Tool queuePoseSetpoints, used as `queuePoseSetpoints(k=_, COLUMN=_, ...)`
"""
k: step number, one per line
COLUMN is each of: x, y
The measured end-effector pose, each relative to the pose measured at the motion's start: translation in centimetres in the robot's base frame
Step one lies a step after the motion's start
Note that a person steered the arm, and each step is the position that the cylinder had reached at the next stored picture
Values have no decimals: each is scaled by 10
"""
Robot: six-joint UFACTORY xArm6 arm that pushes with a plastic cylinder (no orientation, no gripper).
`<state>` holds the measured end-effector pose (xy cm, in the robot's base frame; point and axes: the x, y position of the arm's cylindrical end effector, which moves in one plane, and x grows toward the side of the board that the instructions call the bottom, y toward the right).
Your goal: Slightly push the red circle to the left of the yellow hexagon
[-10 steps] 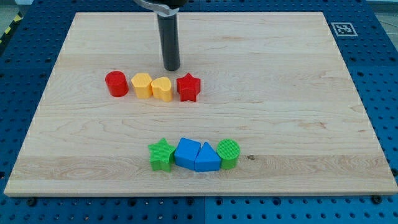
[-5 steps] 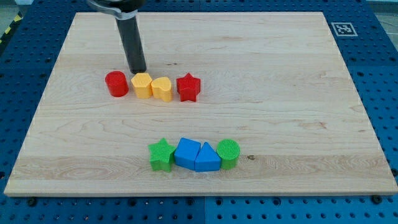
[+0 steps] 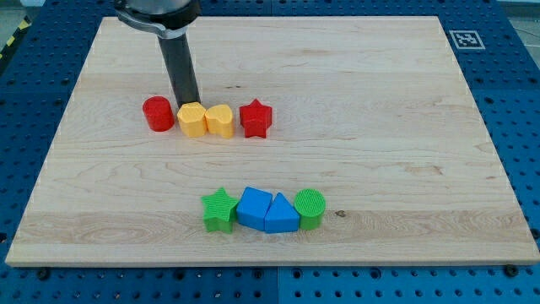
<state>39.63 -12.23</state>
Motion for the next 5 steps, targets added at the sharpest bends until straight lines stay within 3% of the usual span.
queuePoseSetpoints(k=2, x=-33, y=-11)
queuePoseSetpoints(k=5, x=-1, y=-17)
